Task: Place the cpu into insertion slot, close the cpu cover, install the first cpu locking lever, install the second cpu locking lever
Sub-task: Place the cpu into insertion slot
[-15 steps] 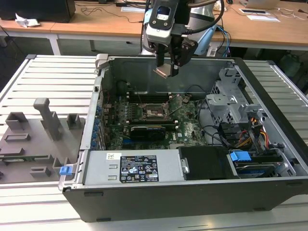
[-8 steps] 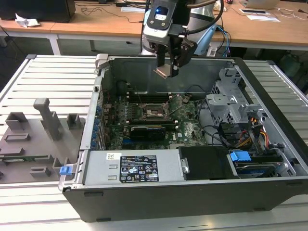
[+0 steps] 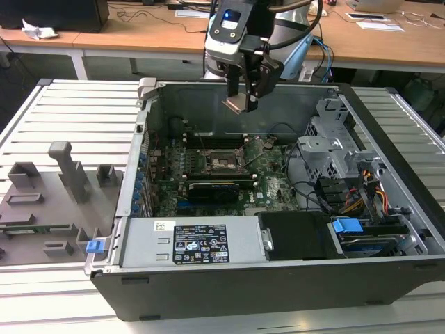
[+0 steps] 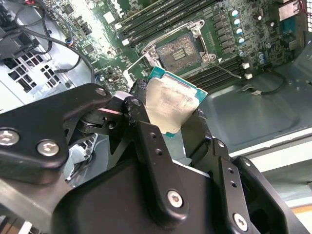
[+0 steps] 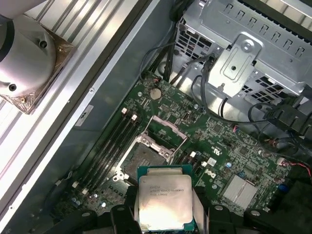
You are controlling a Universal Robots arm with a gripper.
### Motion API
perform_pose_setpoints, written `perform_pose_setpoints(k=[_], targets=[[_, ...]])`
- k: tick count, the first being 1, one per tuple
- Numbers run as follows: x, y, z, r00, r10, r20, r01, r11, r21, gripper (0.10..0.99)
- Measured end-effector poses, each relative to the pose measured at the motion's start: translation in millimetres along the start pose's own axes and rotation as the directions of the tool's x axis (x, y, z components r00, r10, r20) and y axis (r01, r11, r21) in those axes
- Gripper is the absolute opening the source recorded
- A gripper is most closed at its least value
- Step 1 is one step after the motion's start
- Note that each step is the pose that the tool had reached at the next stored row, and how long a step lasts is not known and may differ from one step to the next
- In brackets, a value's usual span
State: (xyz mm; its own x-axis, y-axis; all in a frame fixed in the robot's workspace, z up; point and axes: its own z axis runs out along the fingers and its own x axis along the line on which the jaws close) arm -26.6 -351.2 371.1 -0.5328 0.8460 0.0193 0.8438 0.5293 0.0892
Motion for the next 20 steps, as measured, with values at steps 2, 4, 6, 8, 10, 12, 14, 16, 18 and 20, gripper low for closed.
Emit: perform_pose_setpoints(k=[2,4,6,8,10,12,14,16,18,20], targets=[[0.0,0.0,0.2,0.9999,0.011,0.001,-0.011,0.9999,0.0,0.529],[0.0,0.0,0.3,0.9996,0.027,0.0025,-0.027,0.9996,-0.001,0.529],[0.0,-0.1,0.4,0.999,0.046,0.0041,-0.046,0.999,-0.001,0.529],[0.0,-0.1,0.5,0.9978,0.066,0.0059,-0.066,0.9978,-0.001,0.529],[0.0,-0.1,0.7,0.9945,0.104,0.0092,-0.104,0.9946,-0.003,0.529],[0.0,-0.1,0.8,0.9913,0.131,0.0116,-0.131,0.9913,-0.003,0.529],[0.0,-0.1,1.1,0.9846,0.174,0.0153,-0.174,0.9847,-0.005,0.529],[0.0,-0.1,1.3,0.9806,0.195,0.0171,-0.195,0.9807,-0.006,0.529],[0.0,-0.1,1.6,0.9769,0.213,0.0187,-0.213,0.977,-0.006,0.529],[0.0,-0.2,2.1,0.9715,0.236,0.0205,-0.236,0.9717,-0.007,0.529]])
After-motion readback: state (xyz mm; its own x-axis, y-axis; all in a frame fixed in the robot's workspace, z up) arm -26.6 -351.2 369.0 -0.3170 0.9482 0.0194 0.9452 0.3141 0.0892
